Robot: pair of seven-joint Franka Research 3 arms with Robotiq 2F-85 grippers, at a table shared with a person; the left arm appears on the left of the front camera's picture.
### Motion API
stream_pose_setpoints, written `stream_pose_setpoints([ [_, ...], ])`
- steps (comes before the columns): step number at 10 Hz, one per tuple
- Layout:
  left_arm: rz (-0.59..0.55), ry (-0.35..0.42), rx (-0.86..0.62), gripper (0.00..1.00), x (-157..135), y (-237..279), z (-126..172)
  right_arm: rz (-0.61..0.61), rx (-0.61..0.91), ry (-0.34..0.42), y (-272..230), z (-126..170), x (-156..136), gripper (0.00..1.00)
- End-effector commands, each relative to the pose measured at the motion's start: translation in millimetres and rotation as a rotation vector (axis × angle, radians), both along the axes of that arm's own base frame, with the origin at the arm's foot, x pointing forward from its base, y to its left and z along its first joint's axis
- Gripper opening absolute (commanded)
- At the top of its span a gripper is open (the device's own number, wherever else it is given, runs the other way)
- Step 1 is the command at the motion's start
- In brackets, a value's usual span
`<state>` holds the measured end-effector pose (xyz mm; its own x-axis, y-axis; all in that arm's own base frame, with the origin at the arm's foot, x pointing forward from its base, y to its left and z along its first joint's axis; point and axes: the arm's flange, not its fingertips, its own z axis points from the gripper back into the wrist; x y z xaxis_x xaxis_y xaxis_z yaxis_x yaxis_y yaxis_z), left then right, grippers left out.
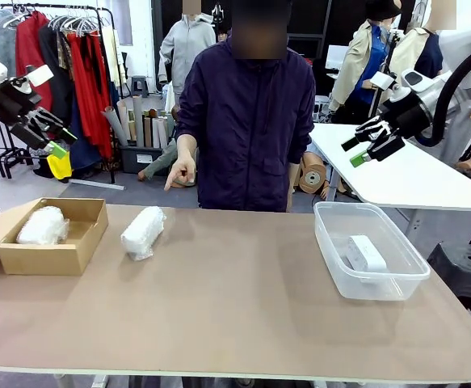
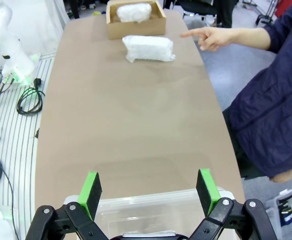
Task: Separate and place wrapped and unwrapped clocks.
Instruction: Pick up the Digital clock indicated by the person.
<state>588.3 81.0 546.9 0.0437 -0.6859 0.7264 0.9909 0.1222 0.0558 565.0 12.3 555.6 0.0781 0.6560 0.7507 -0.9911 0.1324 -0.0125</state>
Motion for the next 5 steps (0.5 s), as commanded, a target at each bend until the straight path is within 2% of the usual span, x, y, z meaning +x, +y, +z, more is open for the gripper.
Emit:
stream_pose_setpoints([
  [1, -0.007, -0.001, -0.004, 1.00, -0.5, 0.8, 3.1, 0.005, -0.001, -0.003, 0.9, 1.0, -1.0, 1.00],
  [5, -0.007, -0.001, -0.004, 1.00, -0.5, 0.8, 3.1, 0.005, -0.001, -0.003, 0.9, 1.0, -1.0, 1.00],
])
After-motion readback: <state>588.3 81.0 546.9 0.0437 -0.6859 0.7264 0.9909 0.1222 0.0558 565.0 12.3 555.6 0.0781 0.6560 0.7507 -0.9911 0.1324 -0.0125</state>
